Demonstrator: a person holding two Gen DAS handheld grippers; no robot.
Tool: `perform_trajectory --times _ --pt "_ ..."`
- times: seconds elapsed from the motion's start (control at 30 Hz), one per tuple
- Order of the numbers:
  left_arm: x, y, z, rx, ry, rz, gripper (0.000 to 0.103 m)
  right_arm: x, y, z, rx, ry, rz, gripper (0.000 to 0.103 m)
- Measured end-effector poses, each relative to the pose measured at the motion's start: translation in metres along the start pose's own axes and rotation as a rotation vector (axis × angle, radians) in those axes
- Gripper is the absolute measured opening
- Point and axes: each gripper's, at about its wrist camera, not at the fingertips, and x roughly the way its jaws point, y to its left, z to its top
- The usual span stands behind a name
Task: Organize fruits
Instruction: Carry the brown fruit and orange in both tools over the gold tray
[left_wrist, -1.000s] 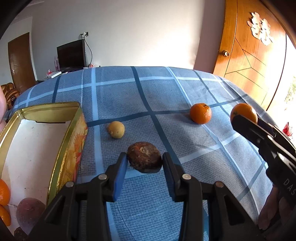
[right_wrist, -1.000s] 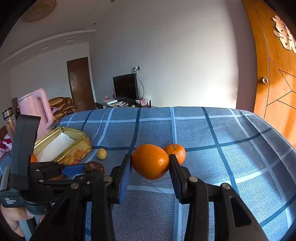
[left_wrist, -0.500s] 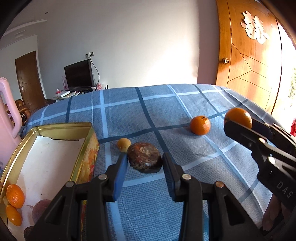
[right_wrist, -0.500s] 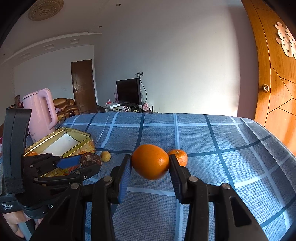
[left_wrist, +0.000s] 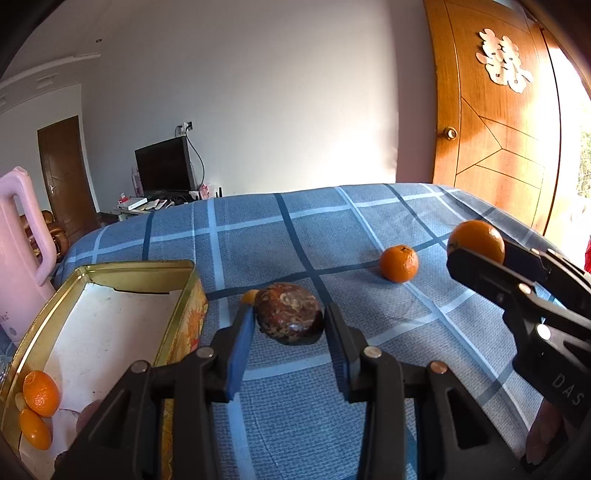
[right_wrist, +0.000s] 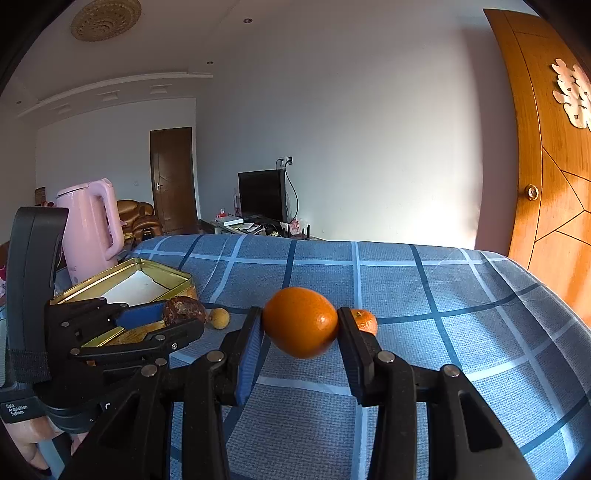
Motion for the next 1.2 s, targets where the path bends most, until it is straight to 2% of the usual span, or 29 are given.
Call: perform_trajectory --times 0.73,1.2 --pt "-0.021 -0.001 -0.004 0.005 -0.083 0.036 0.041 -0.014 0.005 -0.003 -0.024 -0.055 0.003 0.042" --pt "-0.028 -0.002 -0.008 0.016 -0.076 0.034 0.041 -0.018 0.010 -0.002 -0.040 -0.072 0.009 0.042"
